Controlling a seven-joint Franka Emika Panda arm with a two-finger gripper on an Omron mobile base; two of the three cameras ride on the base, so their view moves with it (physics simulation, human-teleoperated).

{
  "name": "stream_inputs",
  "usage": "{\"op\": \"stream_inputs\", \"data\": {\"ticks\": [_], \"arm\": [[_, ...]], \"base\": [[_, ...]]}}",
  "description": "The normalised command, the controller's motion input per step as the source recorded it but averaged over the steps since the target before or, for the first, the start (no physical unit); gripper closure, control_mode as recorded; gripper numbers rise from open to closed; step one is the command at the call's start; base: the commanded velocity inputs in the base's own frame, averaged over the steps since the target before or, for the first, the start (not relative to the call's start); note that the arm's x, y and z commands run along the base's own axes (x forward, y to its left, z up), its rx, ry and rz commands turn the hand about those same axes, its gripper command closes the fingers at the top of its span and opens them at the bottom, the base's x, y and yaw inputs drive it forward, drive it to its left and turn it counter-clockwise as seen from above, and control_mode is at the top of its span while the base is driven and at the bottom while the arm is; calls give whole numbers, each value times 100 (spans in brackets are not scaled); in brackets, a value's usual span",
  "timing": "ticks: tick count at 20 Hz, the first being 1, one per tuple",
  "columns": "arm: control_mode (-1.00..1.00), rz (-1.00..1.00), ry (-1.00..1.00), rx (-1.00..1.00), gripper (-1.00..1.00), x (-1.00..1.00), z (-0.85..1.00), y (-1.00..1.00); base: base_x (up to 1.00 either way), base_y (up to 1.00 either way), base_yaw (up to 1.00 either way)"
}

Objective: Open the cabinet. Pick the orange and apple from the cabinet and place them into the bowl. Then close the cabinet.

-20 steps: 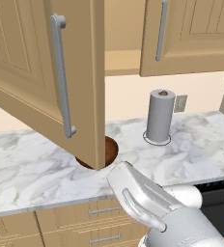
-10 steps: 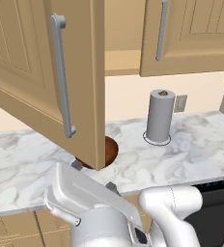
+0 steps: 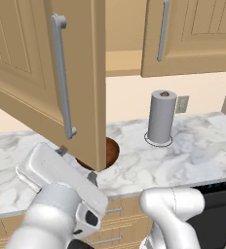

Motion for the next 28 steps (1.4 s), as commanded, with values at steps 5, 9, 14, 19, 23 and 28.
{"op": "stream_inputs", "data": {"ticks": [5, 9, 14, 19, 23, 28], "arm": [[-100, -37, 19, -1, -100, 31, 0, 16], [-100, -34, 14, 0, -100, 29, 0, 1], [-100, -27, 16, 0, -100, 39, 6, -1], [-100, -5, 2, -3, -100, 52, 0, -34], [-100, 11, 0, -5, -100, 49, 0, -51], [-100, 25, 0, -12, -100, 11, -2, -40]], "base": [[0, 0, 0], [0, 0, 0], [0, 0, 0], [0, 0, 0], [0, 0, 0], [0, 0, 0]]}}
